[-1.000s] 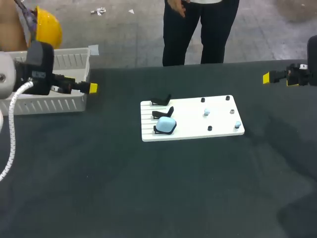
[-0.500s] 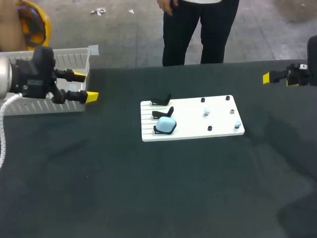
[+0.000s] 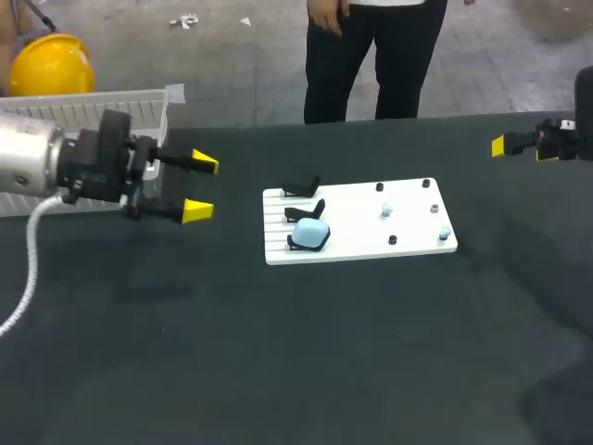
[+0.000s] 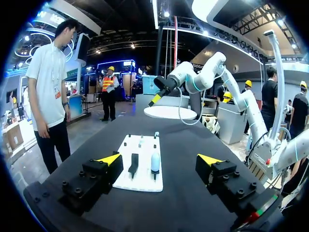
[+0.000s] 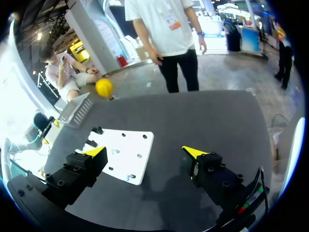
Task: Pick up each earbud case from the left stands, insert the matching earbuds, close the lid, and place the case in the box.
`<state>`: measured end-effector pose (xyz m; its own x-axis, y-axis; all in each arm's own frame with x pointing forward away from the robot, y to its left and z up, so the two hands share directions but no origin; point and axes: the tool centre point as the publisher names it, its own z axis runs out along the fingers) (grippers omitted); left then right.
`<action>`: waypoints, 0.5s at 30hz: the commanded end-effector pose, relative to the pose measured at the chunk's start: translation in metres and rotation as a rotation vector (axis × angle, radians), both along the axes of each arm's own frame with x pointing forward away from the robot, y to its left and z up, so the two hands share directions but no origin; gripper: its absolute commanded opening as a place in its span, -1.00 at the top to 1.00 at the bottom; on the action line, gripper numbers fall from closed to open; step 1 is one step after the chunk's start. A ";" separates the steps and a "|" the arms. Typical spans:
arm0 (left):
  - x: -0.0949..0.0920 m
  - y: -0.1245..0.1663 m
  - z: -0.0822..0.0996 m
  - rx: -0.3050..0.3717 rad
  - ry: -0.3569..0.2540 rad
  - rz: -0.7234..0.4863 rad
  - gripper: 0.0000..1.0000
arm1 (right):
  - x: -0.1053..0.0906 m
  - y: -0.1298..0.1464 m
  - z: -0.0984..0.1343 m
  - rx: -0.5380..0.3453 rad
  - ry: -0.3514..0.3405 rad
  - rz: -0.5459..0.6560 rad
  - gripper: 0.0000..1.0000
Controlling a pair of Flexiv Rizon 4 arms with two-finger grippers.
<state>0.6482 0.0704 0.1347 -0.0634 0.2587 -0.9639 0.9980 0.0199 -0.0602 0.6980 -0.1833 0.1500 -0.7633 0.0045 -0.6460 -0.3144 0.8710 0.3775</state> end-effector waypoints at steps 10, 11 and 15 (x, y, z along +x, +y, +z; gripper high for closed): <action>-0.014 -0.057 -0.023 0.146 -0.027 0.049 -1.00 | 0.001 0.000 -0.001 0.001 -0.001 0.002 -1.00; -0.014 -0.058 -0.024 0.149 -0.029 0.052 -1.00 | 0.001 0.000 -0.001 0.001 -0.001 0.002 -1.00; -0.016 -0.069 -0.035 0.185 -0.036 0.057 -1.00 | 0.001 0.000 -0.001 0.001 -0.001 0.002 -1.00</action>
